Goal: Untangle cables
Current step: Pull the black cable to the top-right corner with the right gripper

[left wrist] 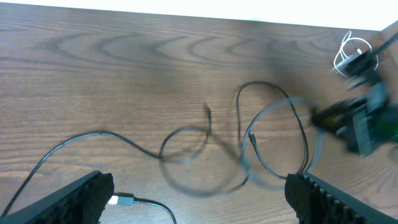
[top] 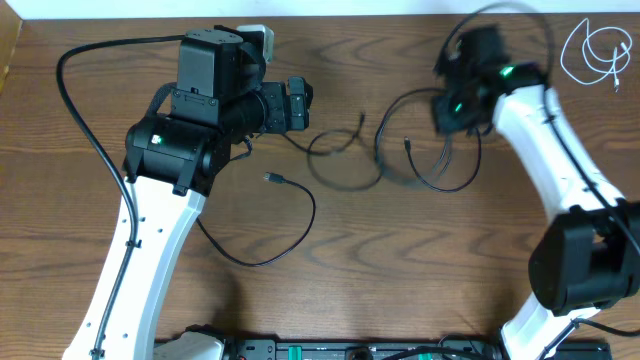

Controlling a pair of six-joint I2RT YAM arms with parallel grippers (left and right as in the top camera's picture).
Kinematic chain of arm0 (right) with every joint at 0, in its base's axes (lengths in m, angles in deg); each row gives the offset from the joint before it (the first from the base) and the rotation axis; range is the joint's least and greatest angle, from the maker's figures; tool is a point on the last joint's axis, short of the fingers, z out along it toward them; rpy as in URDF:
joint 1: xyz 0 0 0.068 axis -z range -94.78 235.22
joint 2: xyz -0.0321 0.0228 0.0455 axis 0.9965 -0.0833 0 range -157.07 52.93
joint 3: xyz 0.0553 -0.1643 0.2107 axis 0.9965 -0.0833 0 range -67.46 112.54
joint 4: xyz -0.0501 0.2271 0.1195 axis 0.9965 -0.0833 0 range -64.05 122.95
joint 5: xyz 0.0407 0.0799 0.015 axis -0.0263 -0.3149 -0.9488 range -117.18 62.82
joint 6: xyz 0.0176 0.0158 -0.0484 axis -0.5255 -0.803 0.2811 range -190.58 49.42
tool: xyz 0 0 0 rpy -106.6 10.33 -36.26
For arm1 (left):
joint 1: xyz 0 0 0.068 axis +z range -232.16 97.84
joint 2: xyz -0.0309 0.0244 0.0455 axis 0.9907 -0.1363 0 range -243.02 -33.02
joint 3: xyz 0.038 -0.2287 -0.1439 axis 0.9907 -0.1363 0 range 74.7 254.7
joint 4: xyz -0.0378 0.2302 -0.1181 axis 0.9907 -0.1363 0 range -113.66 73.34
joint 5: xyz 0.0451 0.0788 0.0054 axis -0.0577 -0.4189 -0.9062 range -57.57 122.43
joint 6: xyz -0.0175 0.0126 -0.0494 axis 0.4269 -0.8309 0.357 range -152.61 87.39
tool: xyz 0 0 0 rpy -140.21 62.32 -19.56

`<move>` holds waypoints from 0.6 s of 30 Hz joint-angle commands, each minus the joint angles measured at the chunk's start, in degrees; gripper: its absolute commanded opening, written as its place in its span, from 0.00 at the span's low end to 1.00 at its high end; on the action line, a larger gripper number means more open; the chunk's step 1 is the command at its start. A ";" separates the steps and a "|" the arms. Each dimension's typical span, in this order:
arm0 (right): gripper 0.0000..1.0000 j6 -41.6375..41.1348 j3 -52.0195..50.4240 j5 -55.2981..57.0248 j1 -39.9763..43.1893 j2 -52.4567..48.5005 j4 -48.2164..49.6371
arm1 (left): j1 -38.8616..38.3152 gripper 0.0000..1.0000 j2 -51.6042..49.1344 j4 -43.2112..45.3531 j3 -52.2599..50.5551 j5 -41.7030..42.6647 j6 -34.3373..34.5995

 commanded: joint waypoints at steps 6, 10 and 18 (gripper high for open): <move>0.01 -1.75 24.24 -0.90 9.40 -0.07 -11.43 | 0.20 0.94 -0.39 0.24 0.20 -0.17 0.31; 0.01 -1.62 32.09 -1.05 14.80 -0.07 -14.60 | 0.20 0.94 -0.39 0.24 0.20 -0.17 0.31; 0.01 0.33 39.04 2.62 21.18 -0.07 -17.92 | 0.20 0.94 -0.39 0.22 0.20 -0.17 0.31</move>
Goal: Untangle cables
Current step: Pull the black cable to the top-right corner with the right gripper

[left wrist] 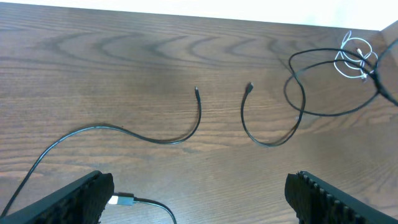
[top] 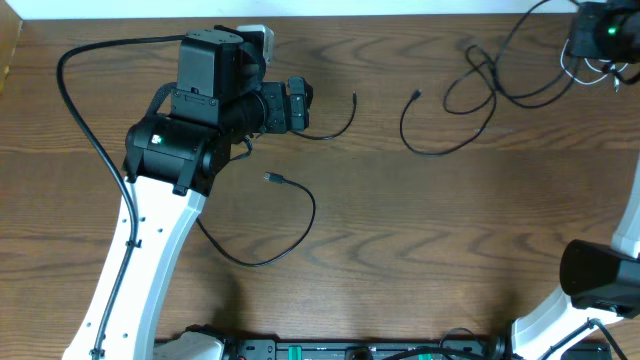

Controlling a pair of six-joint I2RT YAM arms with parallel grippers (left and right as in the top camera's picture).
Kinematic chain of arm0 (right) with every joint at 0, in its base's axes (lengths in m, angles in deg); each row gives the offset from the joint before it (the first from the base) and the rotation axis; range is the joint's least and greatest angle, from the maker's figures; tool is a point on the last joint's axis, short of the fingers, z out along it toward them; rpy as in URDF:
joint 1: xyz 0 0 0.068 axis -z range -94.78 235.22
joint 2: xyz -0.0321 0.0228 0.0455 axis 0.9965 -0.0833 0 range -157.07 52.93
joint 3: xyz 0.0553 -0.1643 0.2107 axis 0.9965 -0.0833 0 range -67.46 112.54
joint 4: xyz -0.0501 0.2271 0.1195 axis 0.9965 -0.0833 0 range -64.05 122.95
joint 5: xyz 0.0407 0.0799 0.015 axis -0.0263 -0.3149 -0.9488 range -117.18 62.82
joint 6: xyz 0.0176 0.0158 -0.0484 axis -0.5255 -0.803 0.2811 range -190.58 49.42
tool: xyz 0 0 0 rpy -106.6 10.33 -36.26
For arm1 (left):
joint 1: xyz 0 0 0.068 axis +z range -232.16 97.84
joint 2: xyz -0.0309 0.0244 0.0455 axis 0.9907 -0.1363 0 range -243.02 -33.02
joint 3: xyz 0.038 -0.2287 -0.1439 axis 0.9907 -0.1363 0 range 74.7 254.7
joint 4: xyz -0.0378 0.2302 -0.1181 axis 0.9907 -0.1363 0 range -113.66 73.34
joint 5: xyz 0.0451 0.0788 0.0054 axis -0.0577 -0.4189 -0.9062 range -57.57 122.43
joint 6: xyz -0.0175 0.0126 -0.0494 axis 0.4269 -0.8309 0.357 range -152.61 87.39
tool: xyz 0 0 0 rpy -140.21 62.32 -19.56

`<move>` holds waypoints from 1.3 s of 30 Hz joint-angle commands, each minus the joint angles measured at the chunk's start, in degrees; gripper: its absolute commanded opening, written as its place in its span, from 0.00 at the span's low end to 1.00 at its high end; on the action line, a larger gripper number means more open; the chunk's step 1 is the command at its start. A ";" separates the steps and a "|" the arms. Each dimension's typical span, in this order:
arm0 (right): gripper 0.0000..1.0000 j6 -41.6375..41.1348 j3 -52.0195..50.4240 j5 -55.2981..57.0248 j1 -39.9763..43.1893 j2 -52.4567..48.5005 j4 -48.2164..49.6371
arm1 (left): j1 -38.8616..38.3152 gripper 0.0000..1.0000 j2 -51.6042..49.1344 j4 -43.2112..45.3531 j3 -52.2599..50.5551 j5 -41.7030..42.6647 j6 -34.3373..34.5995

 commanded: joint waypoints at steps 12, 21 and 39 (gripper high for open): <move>0.01 -3.21 9.01 10.36 19.93 -0.04 9.14 | 0.20 0.94 -0.44 0.83 0.20 -0.17 0.28; 0.01 -5.16 9.29 16.90 30.49 -0.39 13.38 | 0.20 0.94 -0.44 1.75 0.20 -0.17 0.31; 0.01 -7.30 5.60 3.26 31.43 -14.38 7.80 | 0.20 0.94 -0.44 1.77 0.20 -0.17 0.33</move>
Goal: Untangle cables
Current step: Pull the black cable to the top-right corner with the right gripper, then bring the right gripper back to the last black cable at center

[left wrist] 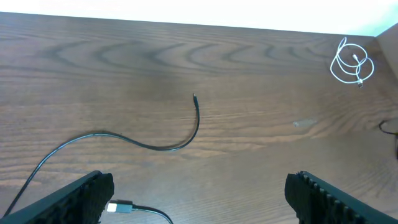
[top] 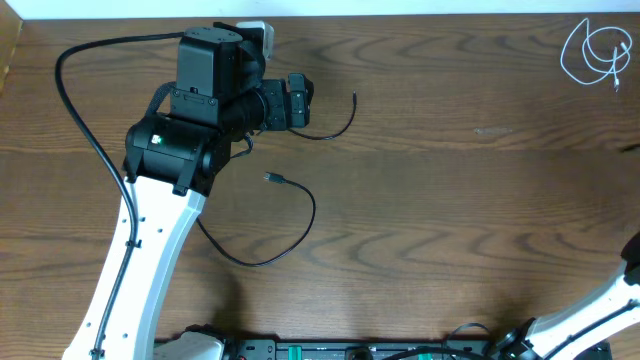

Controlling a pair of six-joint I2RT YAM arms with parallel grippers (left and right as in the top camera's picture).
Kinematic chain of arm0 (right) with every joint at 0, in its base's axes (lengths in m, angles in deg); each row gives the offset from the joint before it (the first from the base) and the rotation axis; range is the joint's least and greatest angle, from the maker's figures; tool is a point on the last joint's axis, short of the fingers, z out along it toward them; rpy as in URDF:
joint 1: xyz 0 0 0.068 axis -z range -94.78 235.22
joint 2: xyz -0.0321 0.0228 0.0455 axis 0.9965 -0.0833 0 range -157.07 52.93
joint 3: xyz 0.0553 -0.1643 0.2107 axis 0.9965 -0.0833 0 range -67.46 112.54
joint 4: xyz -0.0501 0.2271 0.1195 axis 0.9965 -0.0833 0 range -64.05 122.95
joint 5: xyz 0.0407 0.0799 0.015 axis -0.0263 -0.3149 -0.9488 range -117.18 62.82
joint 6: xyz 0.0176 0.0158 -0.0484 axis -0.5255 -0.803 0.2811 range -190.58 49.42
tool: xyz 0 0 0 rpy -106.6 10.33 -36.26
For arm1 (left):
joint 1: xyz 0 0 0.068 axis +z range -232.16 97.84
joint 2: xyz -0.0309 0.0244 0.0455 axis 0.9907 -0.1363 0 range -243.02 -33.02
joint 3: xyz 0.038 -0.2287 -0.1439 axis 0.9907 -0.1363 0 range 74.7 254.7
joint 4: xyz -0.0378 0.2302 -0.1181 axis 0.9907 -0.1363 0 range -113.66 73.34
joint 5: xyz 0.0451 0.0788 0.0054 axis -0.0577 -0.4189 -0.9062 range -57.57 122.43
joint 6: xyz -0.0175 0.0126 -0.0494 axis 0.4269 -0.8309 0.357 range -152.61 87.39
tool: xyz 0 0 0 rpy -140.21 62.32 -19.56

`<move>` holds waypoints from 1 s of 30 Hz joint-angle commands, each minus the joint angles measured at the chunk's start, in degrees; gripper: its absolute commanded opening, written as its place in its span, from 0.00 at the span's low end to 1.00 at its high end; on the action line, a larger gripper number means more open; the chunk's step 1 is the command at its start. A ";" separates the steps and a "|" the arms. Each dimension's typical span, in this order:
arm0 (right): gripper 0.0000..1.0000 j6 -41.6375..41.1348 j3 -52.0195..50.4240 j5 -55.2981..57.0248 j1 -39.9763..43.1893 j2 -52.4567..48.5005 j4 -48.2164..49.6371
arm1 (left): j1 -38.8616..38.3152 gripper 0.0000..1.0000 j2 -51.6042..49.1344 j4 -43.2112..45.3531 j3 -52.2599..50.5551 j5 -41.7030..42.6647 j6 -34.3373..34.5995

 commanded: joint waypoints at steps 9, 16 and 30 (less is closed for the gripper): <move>0.01 -1.14 0.17 -9.97 -0.13 -2.36 -0.48 | 0.20 0.94 -0.44 0.26 0.20 -0.17 0.33; 0.23 -1.88 -2.03 -8.37 0.92 -2.45 -1.84 | 0.20 0.94 -0.44 0.24 0.20 -0.17 0.33; 0.99 -1.92 -2.97 -9.03 0.44 -2.40 -4.79 | 0.17 0.94 -0.44 0.22 0.20 -0.15 0.33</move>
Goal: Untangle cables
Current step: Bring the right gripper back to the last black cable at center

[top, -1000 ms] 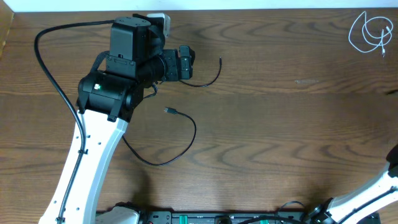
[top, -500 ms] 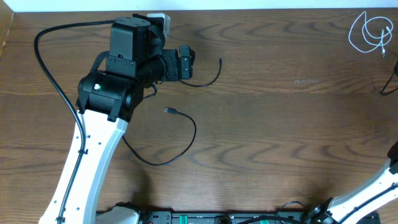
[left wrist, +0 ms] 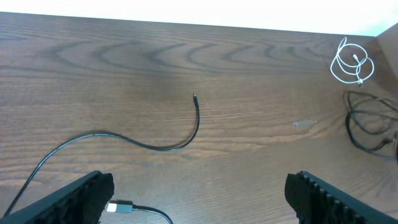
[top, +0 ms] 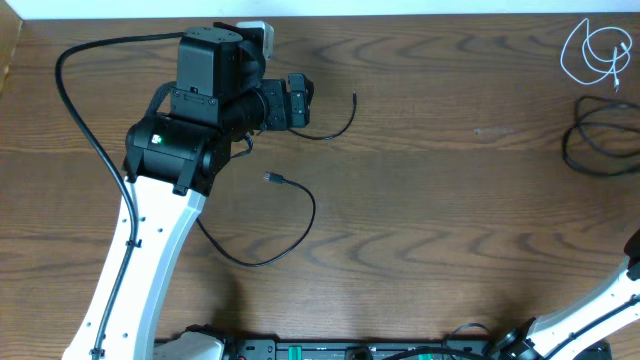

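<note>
One black cable (top: pixel 336 127) lies just right of my left gripper (top: pixel 298 103), its thin tip (left wrist: pixel 194 97) pointing away. In the left wrist view it curves across the wood (left wrist: pixel 149 144) and off to the lower left. A silver USB plug (left wrist: pixel 120 204) lies by the left finger (left wrist: pixel 74 198), and the overhead view shows this plug (top: pixel 272 178) on a black loop. My left gripper (left wrist: pixel 199 208) stands wide open above the table, holding nothing. A second black cable (top: pixel 598 138) lies heaped at the right edge (left wrist: pixel 368 124). My right gripper is out of view.
A white coiled cable (top: pixel 596 50) lies in the far right corner (left wrist: pixel 352 61). A thick black arm lead (top: pixel 85 120) arcs over the table's left side. Part of the right arm (top: pixel 600 300) shows at the bottom right.
The second black cable, barely showing at the right edge before, now lies in a loose heap on the table's right side. My left arm and its cable have not moved.
First the right gripper was over two black cables tangled mid-table. Then it was at the far right corner with one cable trailing, the other left apart by my left gripper. Later that cable was almost out of view. It now lies heaped at the right edge.
</note>
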Controlling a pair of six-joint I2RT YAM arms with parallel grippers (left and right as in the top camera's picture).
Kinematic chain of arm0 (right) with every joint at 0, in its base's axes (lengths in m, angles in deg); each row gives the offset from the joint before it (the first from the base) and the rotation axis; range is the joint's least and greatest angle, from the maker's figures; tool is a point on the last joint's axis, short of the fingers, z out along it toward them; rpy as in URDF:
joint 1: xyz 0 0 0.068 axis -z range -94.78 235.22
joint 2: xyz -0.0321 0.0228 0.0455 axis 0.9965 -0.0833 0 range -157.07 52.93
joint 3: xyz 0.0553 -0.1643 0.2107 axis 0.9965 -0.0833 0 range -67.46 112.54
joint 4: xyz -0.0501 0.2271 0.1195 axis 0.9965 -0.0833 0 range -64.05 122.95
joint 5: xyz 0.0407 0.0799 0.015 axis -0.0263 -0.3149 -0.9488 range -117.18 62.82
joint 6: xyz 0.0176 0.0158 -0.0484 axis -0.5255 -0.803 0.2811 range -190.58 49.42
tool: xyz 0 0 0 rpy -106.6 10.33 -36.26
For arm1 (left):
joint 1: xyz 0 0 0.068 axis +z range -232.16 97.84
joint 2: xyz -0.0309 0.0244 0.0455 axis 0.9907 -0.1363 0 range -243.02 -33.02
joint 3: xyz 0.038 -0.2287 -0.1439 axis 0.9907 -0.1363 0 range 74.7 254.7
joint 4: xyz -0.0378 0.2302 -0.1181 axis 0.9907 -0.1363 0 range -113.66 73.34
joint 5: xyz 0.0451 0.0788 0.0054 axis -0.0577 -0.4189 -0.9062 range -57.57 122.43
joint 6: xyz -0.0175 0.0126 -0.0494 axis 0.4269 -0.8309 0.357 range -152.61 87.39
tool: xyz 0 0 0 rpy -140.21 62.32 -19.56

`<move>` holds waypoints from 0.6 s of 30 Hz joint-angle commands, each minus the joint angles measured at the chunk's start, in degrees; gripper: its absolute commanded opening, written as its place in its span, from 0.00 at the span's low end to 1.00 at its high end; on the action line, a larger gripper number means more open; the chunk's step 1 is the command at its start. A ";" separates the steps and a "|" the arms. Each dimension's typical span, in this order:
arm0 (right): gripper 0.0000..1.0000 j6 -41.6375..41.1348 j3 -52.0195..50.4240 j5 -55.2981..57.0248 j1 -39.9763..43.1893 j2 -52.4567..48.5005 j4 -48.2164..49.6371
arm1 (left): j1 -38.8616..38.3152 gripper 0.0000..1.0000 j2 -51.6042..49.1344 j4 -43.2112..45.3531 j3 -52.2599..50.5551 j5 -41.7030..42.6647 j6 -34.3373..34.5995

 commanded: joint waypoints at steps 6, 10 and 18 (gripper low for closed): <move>0.99 6.49 0.13 -15.17 -2.86 0.26 -2.73 | 0.20 0.94 -0.39 0.24 0.20 -0.15 0.31; 0.99 9.03 0.11 -23.76 -7.43 0.26 -3.56 | 0.20 0.94 -0.39 0.24 0.20 -0.20 0.26; 0.99 10.19 -0.11 -29.18 -21.14 0.11 -3.06 | 0.66 0.94 -0.39 0.17 0.20 -7.76 0.28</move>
